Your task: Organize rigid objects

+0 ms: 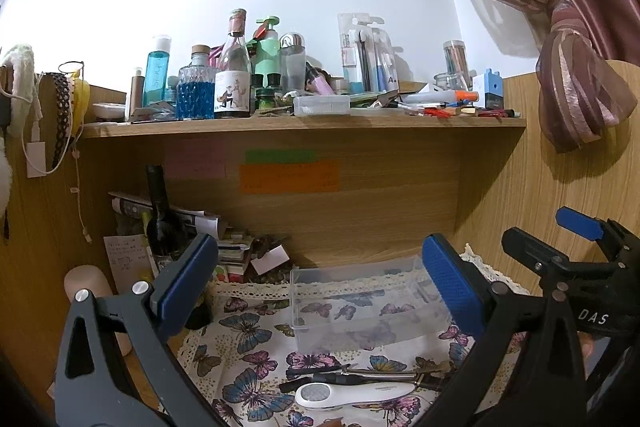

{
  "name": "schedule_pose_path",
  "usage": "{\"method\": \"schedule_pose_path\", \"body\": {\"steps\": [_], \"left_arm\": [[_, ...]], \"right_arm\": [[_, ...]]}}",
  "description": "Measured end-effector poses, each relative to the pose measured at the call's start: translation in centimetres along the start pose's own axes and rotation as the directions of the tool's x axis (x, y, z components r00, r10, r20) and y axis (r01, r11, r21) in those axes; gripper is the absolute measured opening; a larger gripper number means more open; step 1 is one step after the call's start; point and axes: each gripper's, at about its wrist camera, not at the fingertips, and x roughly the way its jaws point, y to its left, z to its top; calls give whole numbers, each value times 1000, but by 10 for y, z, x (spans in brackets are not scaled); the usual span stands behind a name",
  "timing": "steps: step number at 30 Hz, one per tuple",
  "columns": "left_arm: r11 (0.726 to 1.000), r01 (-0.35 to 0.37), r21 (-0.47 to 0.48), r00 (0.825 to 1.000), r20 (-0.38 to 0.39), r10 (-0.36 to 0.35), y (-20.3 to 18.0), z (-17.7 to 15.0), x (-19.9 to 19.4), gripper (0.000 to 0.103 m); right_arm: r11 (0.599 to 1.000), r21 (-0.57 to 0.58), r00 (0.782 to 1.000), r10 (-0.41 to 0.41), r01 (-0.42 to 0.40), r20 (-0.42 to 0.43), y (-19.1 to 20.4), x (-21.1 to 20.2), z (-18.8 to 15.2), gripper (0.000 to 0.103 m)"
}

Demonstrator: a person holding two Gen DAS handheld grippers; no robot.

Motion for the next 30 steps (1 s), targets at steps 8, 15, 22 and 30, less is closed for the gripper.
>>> {"method": "schedule_pose_path", "body": {"steps": [8, 15, 22, 30], "left_arm": [[1000, -3, 1, 1000, 6, 3, 0, -1, -2, 103], [1000, -3, 3, 1000, 7, 3, -1, -1, -2, 103], [1000, 2, 17, 1000, 16, -2, -3, -1, -4, 103], [1000, 6, 14, 1000, 19, -7, -3, -2, -5, 103]], "right_arm": [[1000, 2, 1000, 0, 0, 3, 0, -1, 0, 103], [1000, 1, 1000, 4, -4, 4, 1, -2, 0, 103], [1000, 5, 1000, 6, -6, 2, 2, -2, 0, 103], [1000, 3, 1000, 11, -11, 3, 5, -3, 1, 103]]}}
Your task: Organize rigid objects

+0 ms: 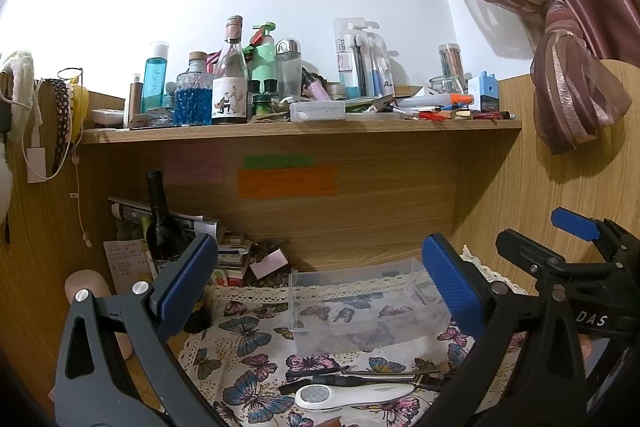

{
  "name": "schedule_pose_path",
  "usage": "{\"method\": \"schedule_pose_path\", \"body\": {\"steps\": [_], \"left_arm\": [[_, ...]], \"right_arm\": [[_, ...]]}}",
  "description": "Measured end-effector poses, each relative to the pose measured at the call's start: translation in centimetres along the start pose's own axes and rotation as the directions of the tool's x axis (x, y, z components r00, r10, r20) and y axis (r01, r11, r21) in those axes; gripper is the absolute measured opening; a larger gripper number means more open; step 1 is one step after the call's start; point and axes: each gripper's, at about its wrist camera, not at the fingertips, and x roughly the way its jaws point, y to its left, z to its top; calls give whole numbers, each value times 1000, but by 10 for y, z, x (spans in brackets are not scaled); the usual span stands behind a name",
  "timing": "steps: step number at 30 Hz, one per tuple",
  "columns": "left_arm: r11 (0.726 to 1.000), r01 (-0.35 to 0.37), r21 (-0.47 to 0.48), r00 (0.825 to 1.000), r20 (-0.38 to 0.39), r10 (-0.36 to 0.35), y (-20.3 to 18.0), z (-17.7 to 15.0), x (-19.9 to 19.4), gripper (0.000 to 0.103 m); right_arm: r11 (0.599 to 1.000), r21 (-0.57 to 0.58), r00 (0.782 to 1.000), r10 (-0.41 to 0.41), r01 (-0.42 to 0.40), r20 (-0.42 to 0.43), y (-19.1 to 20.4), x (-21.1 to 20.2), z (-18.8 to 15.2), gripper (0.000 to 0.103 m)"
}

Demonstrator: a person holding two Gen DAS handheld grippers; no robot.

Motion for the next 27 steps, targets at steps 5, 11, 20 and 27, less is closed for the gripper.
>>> {"method": "schedule_pose_path", "body": {"steps": [5, 11, 20, 27], "left_arm": [[1000, -2, 1, 1000, -1, 2, 0, 0, 0, 103], [1000, -1, 1, 1000, -2, 1, 0, 0, -1, 103], [1000, 9, -5, 1000, -18, -9, -1, 1, 3, 103], [1000, 4, -7, 999, -55, -4, 2, -7, 11, 103]], "right_arm": [[1000, 6, 1000, 6, -6, 0, 1, -1, 0, 103], [1000, 3, 1000, 6, -6, 1, 1, -2, 0, 103], [1000, 2, 1000, 8, -8, -3, 2, -2, 0, 103], [1000, -4, 999, 24, -24, -23, 4, 7, -6, 103]]}}
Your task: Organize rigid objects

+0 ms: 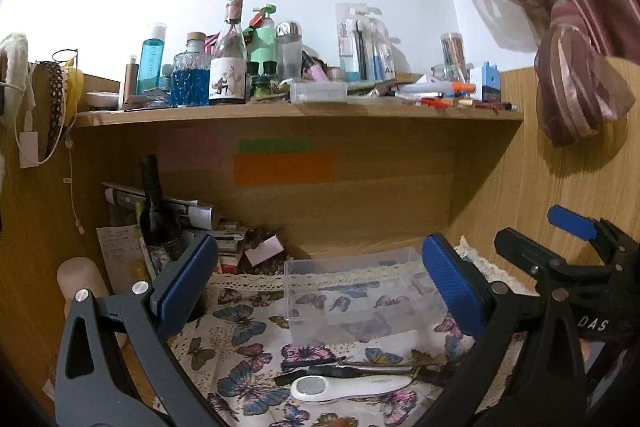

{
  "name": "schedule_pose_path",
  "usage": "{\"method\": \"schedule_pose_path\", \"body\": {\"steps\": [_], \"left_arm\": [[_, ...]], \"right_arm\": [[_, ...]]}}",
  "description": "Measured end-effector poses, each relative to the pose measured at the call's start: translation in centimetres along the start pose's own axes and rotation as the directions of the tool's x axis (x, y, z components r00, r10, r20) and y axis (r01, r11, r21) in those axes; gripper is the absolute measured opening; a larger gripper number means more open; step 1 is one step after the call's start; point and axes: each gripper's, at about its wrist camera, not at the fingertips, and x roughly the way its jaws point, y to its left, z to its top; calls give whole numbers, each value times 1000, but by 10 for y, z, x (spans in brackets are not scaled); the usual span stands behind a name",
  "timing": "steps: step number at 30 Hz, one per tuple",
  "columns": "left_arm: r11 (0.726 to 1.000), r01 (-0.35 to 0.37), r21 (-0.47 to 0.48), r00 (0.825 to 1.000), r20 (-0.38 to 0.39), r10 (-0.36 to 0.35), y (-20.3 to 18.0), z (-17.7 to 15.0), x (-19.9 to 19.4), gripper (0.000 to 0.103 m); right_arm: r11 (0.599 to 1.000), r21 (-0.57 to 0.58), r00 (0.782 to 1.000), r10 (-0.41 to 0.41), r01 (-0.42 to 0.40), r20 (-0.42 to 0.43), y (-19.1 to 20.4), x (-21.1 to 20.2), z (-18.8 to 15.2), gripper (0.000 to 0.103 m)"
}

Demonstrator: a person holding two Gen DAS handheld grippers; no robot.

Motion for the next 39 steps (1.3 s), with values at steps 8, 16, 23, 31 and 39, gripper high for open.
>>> {"method": "schedule_pose_path", "body": {"steps": [8, 16, 23, 31, 39], "left_arm": [[1000, -24, -8, 987, -158, 22, 27, -31, 24, 103], [998, -10, -68, 911, -412, -19, 50, -79, 61, 78], [986, 95, -139, 803, -574, -158, 44, -117, 93, 78], [962, 201, -183, 694, -667, -271, 33, -133, 131, 78], [926, 334, -176, 631, -688, -359, 13, -131, 156, 72]], "right_arm": [[1000, 20, 990, -12, 15, -142, -17, 25, -32, 99], [999, 54, 939, 20, -1, -345, -28, 49, -72, 70], [994, 78, 891, 106, -79, -442, -14, 59, -101, 68], [985, 133, 831, 161, -105, -532, -6, 64, -123, 68], [986, 131, 789, 162, -104, -592, 10, 63, -136, 60]]}}
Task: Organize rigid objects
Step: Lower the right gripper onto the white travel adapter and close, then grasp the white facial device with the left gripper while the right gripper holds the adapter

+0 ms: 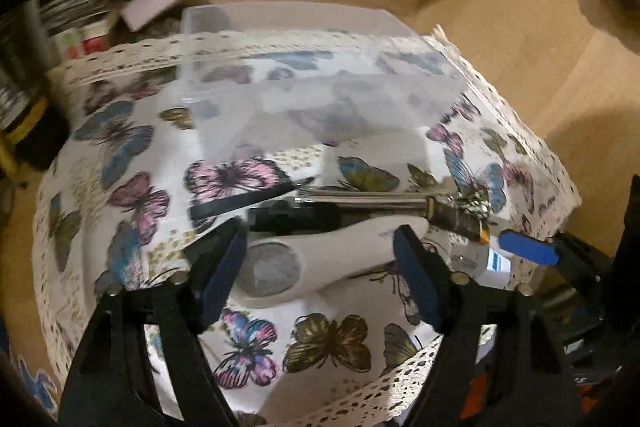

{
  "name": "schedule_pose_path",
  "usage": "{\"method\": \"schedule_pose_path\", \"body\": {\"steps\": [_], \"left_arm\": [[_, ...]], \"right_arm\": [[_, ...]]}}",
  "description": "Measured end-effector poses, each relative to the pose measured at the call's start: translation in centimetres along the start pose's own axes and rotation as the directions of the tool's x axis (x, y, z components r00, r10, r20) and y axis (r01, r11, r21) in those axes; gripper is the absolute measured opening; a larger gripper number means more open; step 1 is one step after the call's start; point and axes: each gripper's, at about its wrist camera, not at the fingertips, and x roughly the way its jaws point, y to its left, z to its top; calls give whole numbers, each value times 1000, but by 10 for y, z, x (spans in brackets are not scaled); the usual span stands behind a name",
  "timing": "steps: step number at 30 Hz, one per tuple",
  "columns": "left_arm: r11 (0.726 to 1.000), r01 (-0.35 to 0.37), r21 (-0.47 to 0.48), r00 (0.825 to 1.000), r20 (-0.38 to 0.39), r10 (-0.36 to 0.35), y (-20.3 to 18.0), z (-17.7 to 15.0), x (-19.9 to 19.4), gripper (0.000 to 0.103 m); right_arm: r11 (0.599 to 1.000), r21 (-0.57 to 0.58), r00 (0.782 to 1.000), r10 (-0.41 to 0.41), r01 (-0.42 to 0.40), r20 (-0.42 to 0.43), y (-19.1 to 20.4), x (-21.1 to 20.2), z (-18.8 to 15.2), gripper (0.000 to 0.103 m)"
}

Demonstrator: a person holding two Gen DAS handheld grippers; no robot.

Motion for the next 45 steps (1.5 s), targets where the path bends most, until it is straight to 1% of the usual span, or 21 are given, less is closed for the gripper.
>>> {"method": "schedule_pose_path", "body": {"steps": [2, 5, 7, 9, 10, 12, 13, 14, 16, 17, 20, 25, 30, 33, 34, 36, 37, 39, 40, 41, 45], "left_arm": [[999, 5, 34, 1000, 2, -5, -4, -2, 0, 70], [995, 65, 75, 998, -2, -65, -12, -9, -6, 66], [989, 93, 113, 996, -20, -91, -19, -14, -8, 66], [986, 67, 150, 998, -19, -65, -25, -18, -9, 64], [986, 58, 157, 998, -14, -56, -25, -18, -11, 63], [989, 71, 130, 997, -12, -70, -16, -12, -15, 63], [993, 48, 111, 999, -12, -47, -11, -6, -14, 64], [994, 25, 105, 1000, -13, -23, -7, -3, -13, 64], [994, 5, 110, 999, -36, -1, 0, 1, -4, 68], [994, 1, 110, 999, -53, 5, 3, 2, 3, 72], [994, 1, 106, 997, -82, 7, 6, -1, 14, 72], [987, 119, 104, 986, -132, -105, -5, -14, 10, 72], [975, 137, 176, 977, -188, -103, -29, -26, 15, 72], [969, 122, 213, 971, -228, -72, -41, -25, 31, 72], [968, 107, 228, 975, -215, -57, -45, -24, 34, 72], [965, 80, 248, 981, -190, -33, -50, -25, 36, 67], [965, 59, 256, 985, -172, -15, -51, -26, 36, 58], [964, 36, 262, 990, -144, 2, -50, -31, 32, 50], [965, 33, 259, 990, -138, 4, -47, -33, 30, 43], [967, 27, 253, 991, -133, 8, -44, -37, 27, 41], [968, -19, 251, 993, -108, 48, -38, -49, 15, 41]], "right_arm": [[1000, -7, 1000, -19, 19, -15, 2, 3, -2, 56], [999, -14, 997, -53, 53, -47, 2, 9, -7, 55], [998, -6, 996, -68, 67, -61, -1, 13, -9, 55], [998, 0, 995, -70, 70, -69, -3, 16, -9, 53], [997, -5, 995, -73, 72, -71, -3, 17, -10, 49], [997, -17, 994, -77, 76, -79, -1, 20, -11, 41], [996, -26, 994, -82, 81, -76, 0, 21, -12, 38], [996, -34, 994, -87, 85, -68, 2, 21, -13, 37], [996, -36, 995, -79, 77, -58, 2, 20, -13, 35], [997, -33, 996, -74, 72, -56, 1, 20, -12, 35], [997, -25, 997, -71, 70, -44, -1, 20, -10, 34], [998, -9, 998, -63, 63, -25, -7, 18, -5, 34], [998, 4, 998, -66, 66, -4, -15, 16, -1, 34], [998, 13, 998, -68, 68, 7, -20, 14, 0, 34], [998, 17, 998, -67, 67, 11, -22, 13, 1, 34], [998, 22, 998, -66, 66, 15, -24, 13, 1, 34], [998, 24, 998, -65, 65, 17, -25, 12, 1, 34], [998, 24, 998, -61, 61, 20, -26, 12, 1, 34], [998, 23, 998, -60, 60, 23, -26, 12, 2, 34], [998, 22, 998, -58, 58, 24, -27, 12, 2, 34], [999, 15, 999, -36, 35, 31, -27, 13, 6, 34]]}}
